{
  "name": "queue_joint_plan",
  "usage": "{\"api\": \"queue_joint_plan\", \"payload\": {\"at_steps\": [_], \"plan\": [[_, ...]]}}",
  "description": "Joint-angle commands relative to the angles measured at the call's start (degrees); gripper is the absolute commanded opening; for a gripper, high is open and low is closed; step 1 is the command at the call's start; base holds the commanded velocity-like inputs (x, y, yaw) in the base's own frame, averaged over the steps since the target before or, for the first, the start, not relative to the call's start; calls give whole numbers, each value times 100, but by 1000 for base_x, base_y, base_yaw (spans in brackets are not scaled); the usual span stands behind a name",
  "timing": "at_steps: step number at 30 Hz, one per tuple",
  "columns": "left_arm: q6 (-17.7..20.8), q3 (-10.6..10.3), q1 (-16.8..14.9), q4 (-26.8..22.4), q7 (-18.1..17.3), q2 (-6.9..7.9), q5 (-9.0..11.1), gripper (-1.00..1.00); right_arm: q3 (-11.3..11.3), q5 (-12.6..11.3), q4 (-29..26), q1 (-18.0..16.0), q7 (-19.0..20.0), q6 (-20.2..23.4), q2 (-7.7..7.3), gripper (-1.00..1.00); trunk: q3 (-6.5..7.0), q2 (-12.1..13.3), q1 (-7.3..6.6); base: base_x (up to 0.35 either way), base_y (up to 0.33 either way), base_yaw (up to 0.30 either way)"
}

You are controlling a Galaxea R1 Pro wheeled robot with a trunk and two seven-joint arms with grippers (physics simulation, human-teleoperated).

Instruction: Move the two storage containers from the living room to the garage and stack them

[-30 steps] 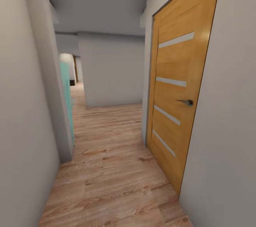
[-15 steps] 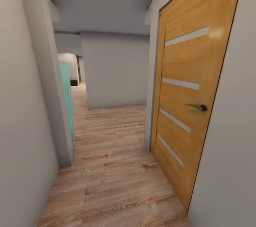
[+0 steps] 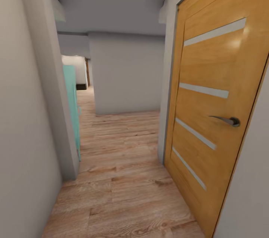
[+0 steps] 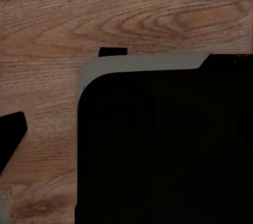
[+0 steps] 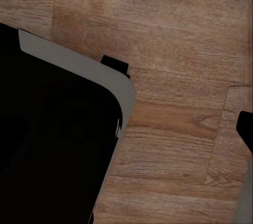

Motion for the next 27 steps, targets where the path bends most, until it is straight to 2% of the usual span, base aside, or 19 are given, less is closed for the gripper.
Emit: {"api": "queue_joint_plan", "payload": {"at_steps": [1,7,8,13,18,27], "plan": [[-14,10,-2,1,-7,-1,5,100,35,-62,17,-6,35,-33,2,100,-6,-3,4,321,0,1],[-17,10,-2,-1,-10,-4,5,100,62,-27,5,-6,35,-11,4,100,-6,-3,4,321,0,0],[-21,10,-2,0,-13,-5,5,100,64,-22,-52,-8,35,-22,80,100,-6,-3,4,319,0,0],[-18,10,-2,-1,-7,-7,5,100,58,-23,-69,-7,35,-24,186,100,-6,-3,4,312,0,0],[-15,10,-2,-2,-13,-8,5,100,64,-14,-71,-7,35,-24,195,100,-6,-3,4,305,0,0],[-23,10,-2,-4,-5,-8,5,100,60,-15,-71,-7,35,-24,219,100,-6,-3,4,69,0,0]]}}
